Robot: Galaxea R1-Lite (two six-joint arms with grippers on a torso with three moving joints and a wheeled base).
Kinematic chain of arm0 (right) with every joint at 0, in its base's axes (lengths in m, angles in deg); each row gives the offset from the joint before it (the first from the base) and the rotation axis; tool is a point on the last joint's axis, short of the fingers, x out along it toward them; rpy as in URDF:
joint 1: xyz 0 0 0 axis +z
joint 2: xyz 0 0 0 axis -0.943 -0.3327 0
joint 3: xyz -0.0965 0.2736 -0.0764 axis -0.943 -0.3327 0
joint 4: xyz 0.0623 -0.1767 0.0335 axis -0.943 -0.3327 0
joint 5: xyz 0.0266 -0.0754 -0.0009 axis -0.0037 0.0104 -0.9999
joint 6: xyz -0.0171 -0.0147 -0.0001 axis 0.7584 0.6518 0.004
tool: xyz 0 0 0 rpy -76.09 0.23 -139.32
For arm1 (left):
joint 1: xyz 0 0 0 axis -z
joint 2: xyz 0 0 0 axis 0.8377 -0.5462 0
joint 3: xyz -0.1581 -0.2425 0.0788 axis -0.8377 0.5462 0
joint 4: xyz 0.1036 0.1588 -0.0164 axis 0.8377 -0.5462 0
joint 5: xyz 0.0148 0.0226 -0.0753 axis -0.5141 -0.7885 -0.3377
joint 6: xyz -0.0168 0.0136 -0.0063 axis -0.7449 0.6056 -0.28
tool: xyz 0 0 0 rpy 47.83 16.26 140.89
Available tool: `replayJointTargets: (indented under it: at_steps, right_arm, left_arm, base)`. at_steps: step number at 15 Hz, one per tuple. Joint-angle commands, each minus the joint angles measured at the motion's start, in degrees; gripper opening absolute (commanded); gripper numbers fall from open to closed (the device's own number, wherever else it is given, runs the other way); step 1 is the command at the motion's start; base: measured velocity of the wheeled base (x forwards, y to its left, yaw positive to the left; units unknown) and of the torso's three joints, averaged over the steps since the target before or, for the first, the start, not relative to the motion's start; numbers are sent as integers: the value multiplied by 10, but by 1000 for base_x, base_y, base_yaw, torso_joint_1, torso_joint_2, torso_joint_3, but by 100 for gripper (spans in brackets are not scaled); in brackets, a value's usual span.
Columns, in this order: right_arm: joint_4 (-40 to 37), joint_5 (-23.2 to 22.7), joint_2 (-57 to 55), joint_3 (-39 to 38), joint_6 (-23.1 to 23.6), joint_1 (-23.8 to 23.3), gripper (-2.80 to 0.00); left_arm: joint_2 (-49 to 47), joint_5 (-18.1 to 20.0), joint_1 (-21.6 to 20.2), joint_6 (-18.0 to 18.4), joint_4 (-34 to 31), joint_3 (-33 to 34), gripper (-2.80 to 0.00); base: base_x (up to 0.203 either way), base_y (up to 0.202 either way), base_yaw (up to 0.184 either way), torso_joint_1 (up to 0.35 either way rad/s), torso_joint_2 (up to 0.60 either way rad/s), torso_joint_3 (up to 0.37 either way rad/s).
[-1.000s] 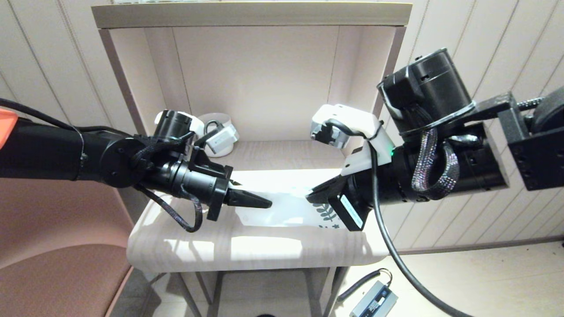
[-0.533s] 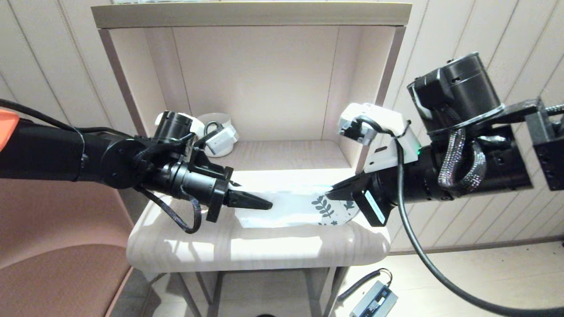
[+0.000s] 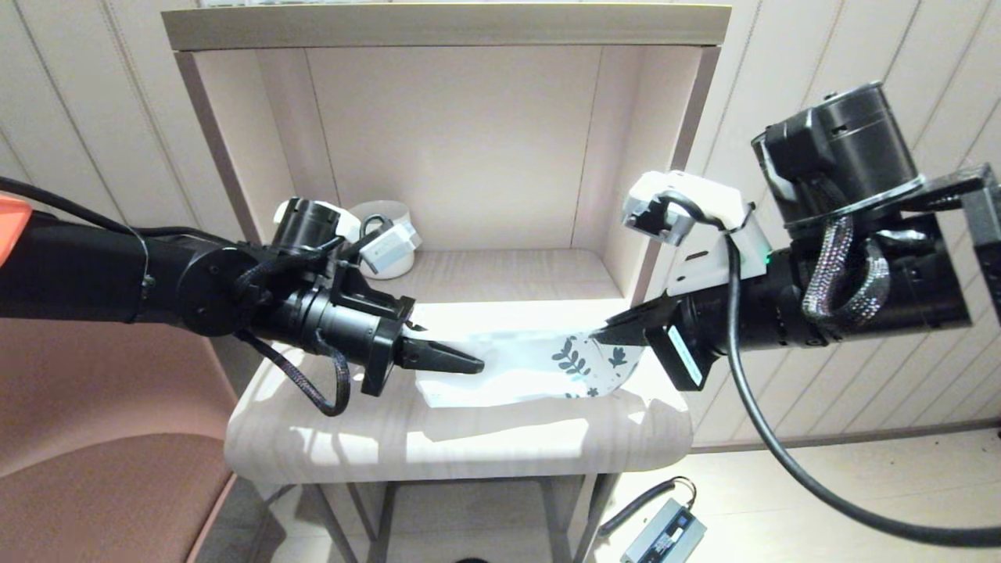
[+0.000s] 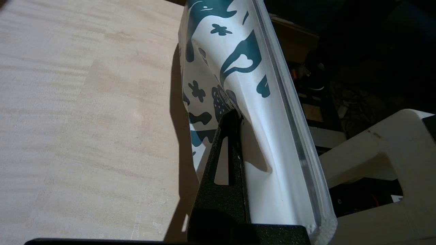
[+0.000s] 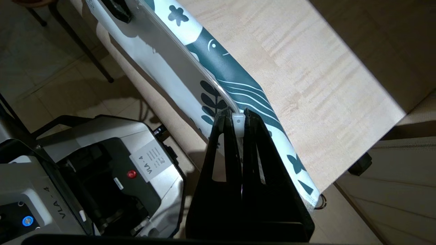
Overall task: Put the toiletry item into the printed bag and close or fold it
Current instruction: Close the strorage bag and place it on the desk
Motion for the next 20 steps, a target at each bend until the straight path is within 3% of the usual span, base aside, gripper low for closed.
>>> replayJointTargets:
  at_steps: [1,20]
  right_arm:
    - [-1,-1,4,0,3,-7,-280]
    - [11,-15,23,-35,6,-37,-280]
  left_arm:
    - [1,4,0,1,0,1,-280]
    - [0,6,0,9,-1,4,-280]
  base:
    - [0,0,0,0,0,0]
    - [0,0,0,0,0,0]
